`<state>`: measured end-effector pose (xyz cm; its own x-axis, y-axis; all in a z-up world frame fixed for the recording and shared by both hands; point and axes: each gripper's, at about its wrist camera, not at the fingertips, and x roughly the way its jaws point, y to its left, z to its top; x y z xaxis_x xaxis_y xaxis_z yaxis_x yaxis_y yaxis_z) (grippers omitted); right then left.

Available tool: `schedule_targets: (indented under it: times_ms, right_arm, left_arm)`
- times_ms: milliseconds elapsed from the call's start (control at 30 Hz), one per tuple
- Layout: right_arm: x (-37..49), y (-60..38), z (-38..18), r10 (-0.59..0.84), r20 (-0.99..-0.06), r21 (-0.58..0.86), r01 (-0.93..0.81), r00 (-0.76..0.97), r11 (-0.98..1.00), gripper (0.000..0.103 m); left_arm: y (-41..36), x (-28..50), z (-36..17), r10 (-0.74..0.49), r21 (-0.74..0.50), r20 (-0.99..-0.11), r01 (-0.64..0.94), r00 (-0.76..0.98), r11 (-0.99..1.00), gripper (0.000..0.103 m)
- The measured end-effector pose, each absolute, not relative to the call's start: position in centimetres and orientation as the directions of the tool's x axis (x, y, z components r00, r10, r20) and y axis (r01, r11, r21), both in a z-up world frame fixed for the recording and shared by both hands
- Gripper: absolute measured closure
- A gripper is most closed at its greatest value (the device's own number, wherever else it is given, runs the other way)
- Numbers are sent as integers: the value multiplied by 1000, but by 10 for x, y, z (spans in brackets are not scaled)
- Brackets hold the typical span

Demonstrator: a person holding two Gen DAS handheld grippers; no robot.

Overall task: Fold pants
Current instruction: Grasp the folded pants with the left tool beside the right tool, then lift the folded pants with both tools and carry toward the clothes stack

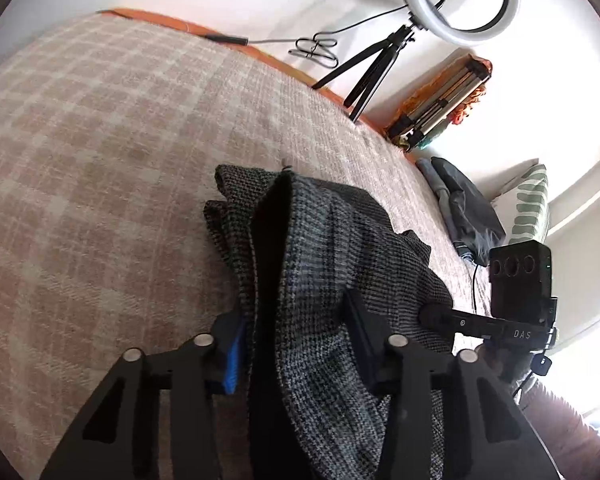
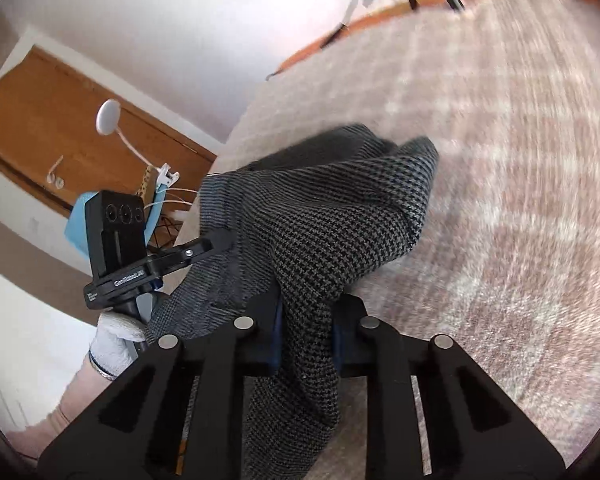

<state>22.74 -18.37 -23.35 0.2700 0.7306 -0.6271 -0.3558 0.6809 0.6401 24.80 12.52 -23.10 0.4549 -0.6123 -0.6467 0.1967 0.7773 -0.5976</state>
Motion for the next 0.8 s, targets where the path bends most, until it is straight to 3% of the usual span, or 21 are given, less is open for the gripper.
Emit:
schedule_targets:
  times_ms: [333, 800]
  right_arm:
    - [197, -167, -181, 670, -653, 502, -460, 353, 732, 87]
    - [175, -211, -94, 593, -610, 347, -495, 525, 797, 88]
  left_arm:
    - [119, 229, -201, -595, -557, -613, 250, 520, 792, 71]
    - [88, 222, -133, -627, -513, -509, 377, 590, 771, 76]
